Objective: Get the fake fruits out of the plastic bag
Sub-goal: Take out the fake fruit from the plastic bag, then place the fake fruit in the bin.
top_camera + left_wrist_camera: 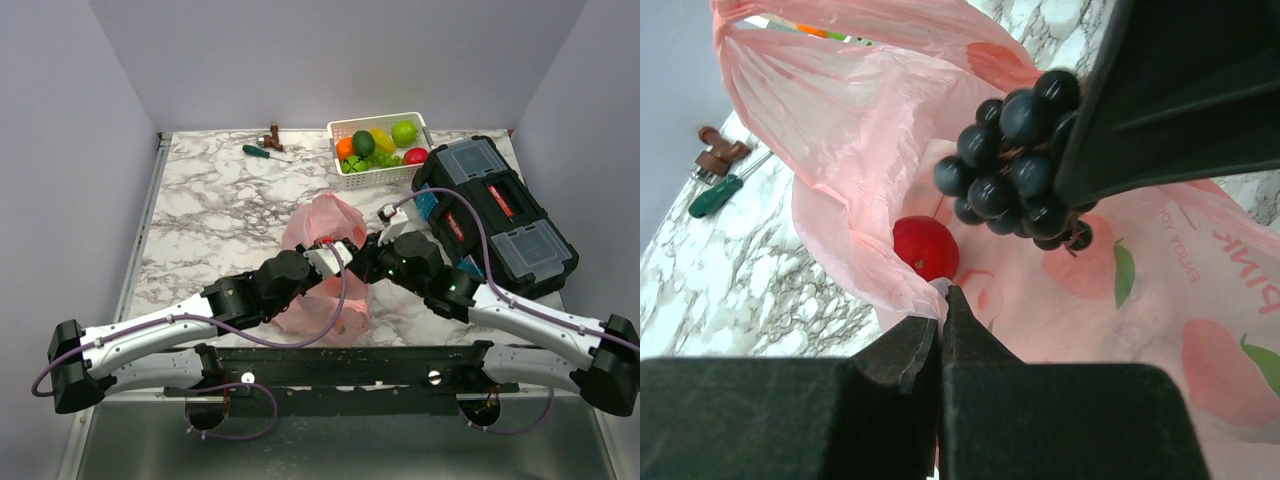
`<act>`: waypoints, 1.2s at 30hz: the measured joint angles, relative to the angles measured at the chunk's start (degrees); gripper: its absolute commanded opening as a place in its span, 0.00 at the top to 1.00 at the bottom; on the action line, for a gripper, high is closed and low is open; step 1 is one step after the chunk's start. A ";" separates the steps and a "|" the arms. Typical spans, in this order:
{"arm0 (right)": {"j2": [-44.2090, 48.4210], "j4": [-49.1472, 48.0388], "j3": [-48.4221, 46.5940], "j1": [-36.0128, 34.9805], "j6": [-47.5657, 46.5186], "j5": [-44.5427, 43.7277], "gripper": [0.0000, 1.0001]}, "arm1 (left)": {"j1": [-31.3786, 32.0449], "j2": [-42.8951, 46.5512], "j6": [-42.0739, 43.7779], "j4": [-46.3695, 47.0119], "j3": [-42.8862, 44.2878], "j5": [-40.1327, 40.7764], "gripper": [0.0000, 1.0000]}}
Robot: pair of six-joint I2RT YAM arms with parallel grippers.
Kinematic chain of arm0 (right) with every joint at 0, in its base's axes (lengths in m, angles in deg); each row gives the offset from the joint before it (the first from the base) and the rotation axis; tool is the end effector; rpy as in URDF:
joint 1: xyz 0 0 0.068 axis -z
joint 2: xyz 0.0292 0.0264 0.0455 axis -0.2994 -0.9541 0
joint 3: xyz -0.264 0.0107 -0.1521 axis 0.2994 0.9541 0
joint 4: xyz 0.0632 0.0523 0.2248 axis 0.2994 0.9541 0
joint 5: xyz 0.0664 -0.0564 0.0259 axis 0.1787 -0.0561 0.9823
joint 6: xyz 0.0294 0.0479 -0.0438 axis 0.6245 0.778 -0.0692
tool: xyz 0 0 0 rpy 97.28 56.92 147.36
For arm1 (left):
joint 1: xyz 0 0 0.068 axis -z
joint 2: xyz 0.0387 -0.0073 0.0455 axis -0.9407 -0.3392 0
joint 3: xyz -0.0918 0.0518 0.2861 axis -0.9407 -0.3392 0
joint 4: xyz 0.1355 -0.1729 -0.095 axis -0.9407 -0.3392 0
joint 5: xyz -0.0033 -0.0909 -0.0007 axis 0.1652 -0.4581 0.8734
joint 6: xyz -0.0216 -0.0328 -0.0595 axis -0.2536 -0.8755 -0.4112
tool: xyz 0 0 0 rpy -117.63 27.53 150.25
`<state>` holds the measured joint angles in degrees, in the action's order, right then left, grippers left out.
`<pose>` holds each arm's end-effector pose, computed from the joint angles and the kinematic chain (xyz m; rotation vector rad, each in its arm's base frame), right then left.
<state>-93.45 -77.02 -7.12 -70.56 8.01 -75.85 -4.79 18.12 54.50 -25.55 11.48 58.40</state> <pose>0.1470 0.1832 0.3017 -0.2985 1.9924 0.8424 0.1060 -0.1695 0.3272 0.9863 1.6996 -0.1587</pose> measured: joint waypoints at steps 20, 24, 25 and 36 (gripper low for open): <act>13.11 21.11 -19.47 0.02 -3.91 -16.50 0.99 | 0.00 -0.48 0.20 -0.04 0.00 3.41 1.00; 11.21 23.58 -22.23 0.02 -3.91 -20.59 0.99 | 0.00 -0.37 0.44 -0.02 0.00 3.87 1.00; 10.40 23.96 -22.84 0.02 -3.89 -21.68 0.99 | 0.00 -0.37 0.57 -0.04 0.00 4.02 1.00; 0.37 26.43 -23.93 1.64 -4.24 -30.82 0.99 | 0.00 -0.37 1.11 0.37 0.00 4.55 1.00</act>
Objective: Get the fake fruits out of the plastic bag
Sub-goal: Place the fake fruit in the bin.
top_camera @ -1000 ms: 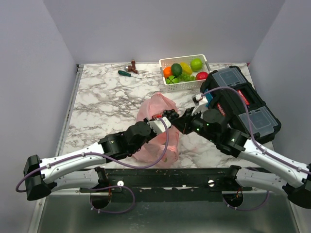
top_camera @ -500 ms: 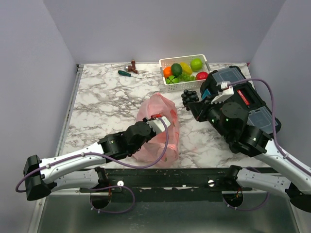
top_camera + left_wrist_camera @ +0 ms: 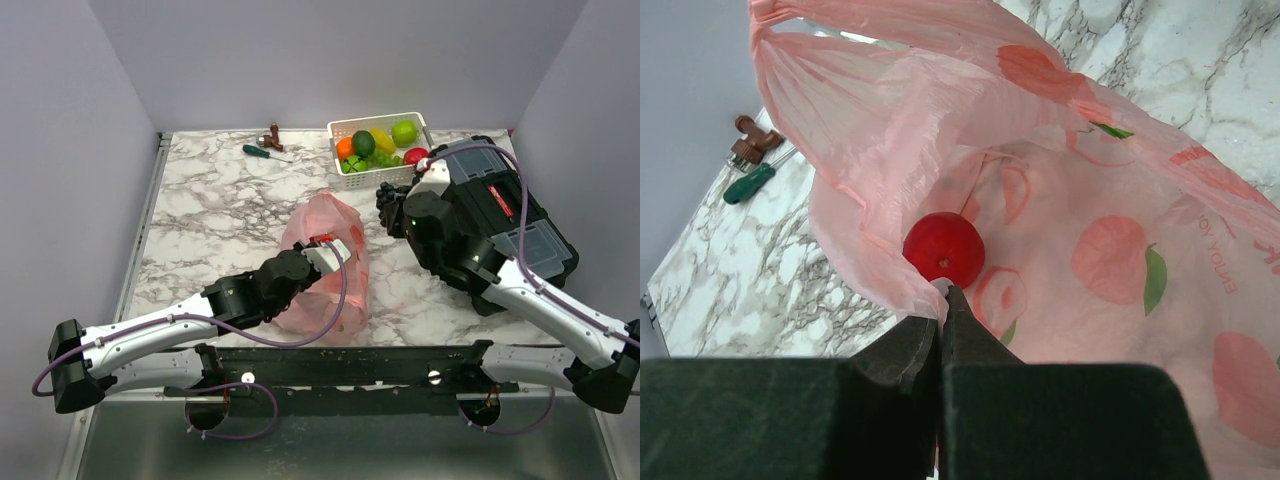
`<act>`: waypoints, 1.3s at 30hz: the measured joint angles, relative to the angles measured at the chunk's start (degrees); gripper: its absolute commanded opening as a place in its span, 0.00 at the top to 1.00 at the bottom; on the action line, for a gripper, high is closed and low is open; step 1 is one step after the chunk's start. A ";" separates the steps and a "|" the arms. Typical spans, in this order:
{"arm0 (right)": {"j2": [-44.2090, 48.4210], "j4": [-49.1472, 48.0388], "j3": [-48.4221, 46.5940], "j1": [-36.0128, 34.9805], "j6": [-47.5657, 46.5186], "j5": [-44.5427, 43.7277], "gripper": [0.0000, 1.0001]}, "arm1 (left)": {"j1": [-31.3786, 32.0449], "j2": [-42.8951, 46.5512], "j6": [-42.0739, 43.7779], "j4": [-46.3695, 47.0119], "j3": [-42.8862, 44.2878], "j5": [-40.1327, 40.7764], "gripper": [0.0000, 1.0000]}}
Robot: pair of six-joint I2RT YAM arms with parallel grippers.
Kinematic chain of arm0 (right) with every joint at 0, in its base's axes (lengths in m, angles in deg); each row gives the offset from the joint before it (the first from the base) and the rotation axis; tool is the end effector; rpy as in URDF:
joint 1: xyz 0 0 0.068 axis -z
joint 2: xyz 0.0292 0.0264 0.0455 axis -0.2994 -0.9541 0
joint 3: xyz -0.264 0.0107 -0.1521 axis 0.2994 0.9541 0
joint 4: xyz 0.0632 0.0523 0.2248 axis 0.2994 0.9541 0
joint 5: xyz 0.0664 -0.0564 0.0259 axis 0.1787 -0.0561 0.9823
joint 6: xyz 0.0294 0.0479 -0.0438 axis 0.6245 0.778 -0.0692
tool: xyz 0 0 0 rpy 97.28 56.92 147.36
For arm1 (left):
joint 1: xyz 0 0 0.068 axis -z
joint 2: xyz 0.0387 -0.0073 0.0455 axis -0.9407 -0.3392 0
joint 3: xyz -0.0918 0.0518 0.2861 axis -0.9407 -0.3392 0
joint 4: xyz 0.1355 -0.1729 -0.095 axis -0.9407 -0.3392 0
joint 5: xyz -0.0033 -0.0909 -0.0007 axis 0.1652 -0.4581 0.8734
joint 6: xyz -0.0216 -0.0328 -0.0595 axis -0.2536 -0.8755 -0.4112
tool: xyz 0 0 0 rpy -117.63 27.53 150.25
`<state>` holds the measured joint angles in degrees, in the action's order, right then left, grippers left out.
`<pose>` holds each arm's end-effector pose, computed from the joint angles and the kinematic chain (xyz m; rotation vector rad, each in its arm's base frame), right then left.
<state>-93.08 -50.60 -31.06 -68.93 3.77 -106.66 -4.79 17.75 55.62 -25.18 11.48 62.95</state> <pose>0.1606 0.1435 0.3971 0.0225 1.8813 0.2808 0.1096 -0.1675 0.3277 0.9486 1.6982 -0.0713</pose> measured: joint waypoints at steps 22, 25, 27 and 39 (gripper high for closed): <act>-39.39 -10.51 -24.15 27.45 -1.62 19.04 0.99 | 0.00 -0.28 -0.11 0.00 0.00 -0.94 1.00; -47.15 -10.86 -31.85 29.16 -2.03 19.67 0.99 | 0.00 -0.26 -0.11 0.02 -0.09 -1.11 1.00; -51.87 -10.58 -36.98 29.97 -2.36 19.78 0.99 | 0.00 -0.24 -0.09 0.09 -0.22 -1.20 1.00; -67.91 -7.15 -54.25 30.88 -5.14 17.92 0.54 | 0.00 0.76 -0.07 0.87 -1.01 -1.84 1.00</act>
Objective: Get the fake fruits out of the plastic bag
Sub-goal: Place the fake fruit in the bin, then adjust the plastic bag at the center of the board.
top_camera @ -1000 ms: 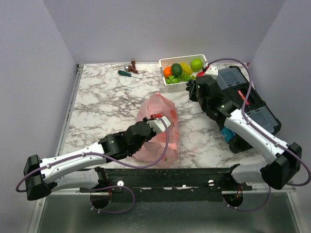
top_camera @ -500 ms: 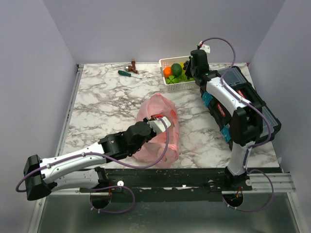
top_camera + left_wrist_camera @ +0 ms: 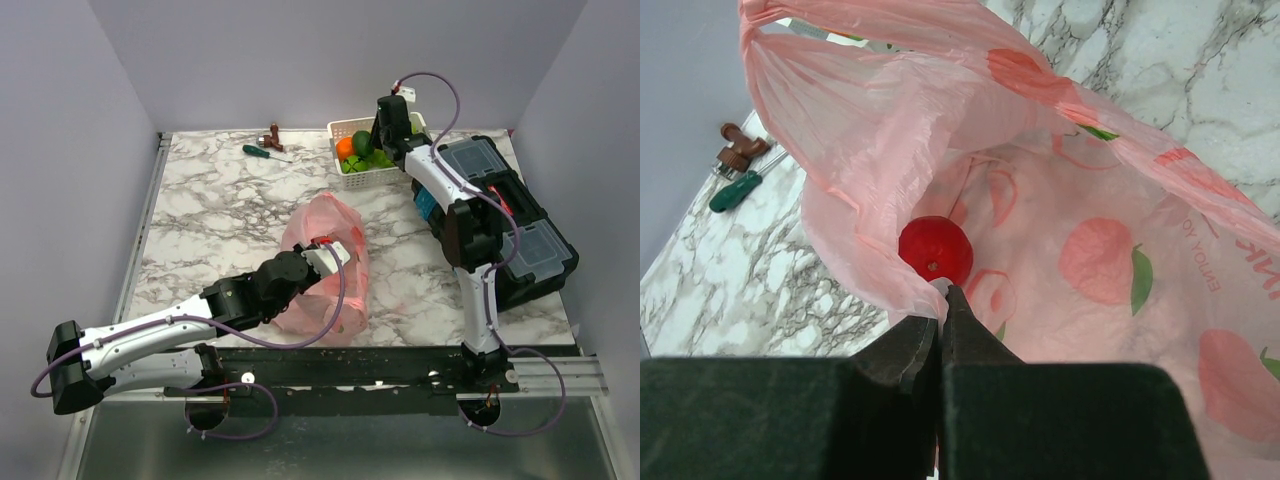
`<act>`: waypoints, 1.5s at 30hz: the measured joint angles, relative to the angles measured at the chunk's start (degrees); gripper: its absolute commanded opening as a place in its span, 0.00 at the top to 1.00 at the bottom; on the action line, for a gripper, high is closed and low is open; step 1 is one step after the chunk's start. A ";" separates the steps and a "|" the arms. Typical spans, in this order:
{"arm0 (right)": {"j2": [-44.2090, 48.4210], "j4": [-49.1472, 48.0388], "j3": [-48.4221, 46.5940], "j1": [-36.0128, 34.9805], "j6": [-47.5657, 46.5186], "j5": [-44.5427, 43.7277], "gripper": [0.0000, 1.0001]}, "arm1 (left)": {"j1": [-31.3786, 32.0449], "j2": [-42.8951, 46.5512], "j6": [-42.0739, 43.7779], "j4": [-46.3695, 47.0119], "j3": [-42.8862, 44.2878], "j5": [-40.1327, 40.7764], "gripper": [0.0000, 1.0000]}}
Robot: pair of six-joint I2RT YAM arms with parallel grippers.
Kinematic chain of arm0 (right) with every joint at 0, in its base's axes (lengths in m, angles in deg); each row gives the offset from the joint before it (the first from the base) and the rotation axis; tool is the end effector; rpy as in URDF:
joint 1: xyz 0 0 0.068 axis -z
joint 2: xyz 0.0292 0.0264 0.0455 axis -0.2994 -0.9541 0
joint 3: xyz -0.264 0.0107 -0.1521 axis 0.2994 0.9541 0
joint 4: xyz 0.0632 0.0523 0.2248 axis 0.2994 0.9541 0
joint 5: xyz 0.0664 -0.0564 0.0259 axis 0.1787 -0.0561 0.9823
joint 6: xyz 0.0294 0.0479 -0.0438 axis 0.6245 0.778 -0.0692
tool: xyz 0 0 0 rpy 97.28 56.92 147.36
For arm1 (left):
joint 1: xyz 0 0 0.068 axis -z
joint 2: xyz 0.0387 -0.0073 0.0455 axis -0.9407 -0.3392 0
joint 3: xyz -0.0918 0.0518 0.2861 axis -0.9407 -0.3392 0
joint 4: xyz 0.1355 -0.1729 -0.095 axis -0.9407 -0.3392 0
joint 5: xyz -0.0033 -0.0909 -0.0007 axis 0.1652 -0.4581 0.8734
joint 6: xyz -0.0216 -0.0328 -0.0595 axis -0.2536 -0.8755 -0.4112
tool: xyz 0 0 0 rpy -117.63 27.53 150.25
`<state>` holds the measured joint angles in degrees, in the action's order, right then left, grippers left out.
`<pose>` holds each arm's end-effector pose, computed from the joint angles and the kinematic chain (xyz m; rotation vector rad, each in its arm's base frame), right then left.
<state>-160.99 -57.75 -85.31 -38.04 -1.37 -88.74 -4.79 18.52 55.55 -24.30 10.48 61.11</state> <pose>0.5253 0.1757 0.2908 0.2310 2.0261 0.0903 0.1073 -0.1666 0.3255 0.9614 1.6891 -0.1085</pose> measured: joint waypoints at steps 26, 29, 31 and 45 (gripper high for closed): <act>42.38 3.80 38.77 -6.49 2.03 13.09 0.29 | 0.00 0.09 0.02 0.00 -0.02 -0.79 1.00; 49.64 3.82 47.74 -10.40 4.11 15.91 0.29 | 0.00 0.09 0.00 -0.02 -0.02 -1.14 1.00; 54.01 4.33 53.37 -11.41 5.73 18.16 0.30 | 0.00 0.09 0.00 -0.02 -0.02 -1.29 1.00; 84.28 -7.48 81.92 -29.75 14.71 31.71 0.32 | 0.33 -0.74 -2.67 -2.40 0.81 -3.87 1.00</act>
<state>-76.71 -65.22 -3.39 -67.79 13.34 -57.03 -4.46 17.78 52.88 -26.71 11.29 57.24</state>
